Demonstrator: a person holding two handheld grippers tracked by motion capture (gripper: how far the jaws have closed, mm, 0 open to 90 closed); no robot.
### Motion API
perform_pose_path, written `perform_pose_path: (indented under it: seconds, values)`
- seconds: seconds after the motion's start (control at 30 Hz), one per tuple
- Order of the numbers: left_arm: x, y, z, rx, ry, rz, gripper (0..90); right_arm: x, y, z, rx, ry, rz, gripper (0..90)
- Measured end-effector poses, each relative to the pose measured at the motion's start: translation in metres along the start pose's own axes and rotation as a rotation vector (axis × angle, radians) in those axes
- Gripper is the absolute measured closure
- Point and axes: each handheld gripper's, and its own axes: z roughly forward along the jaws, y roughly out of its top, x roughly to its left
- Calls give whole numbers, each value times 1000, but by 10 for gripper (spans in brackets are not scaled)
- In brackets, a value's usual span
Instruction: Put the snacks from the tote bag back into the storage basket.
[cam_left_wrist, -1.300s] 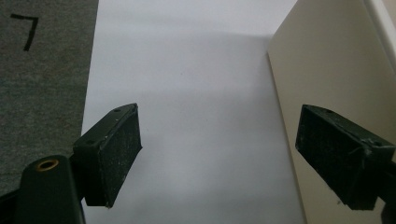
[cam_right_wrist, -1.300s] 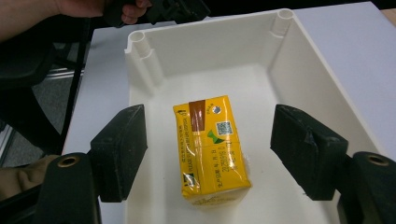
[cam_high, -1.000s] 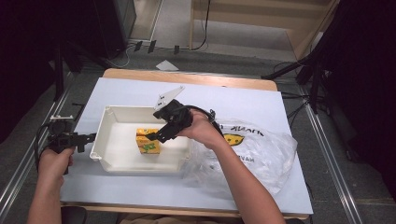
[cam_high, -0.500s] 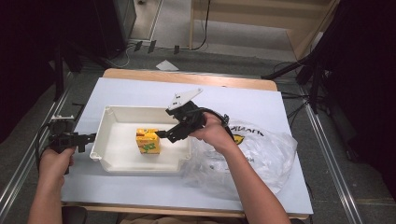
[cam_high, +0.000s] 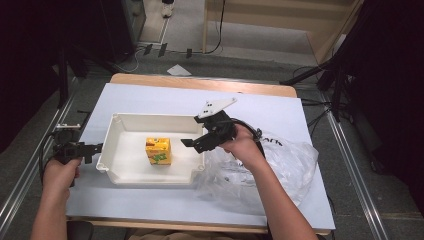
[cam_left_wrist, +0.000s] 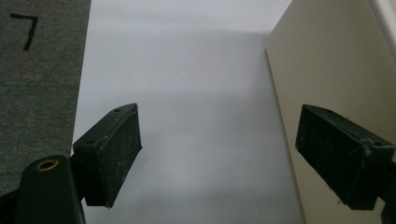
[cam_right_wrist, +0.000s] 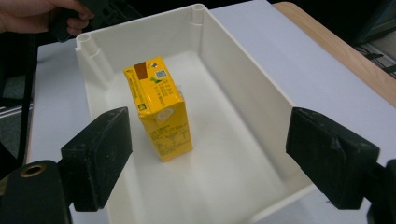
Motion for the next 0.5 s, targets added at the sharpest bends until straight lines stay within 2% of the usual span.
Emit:
perform_pose_path:
  seconds: [0.17, 0.23, 0.5]
  values:
    - [0, 0, 1, 1, 1, -2, 149, 0, -10, -12, 1, -23, 10, 156]
    - [0, 0, 0, 0, 2, -3, 150, -1, -15, -16, -20, -39, 8, 156]
    - [-1, -1, 0, -2, 2, -6, 153, -4, -32, -28, -27, -66, 44, 157]
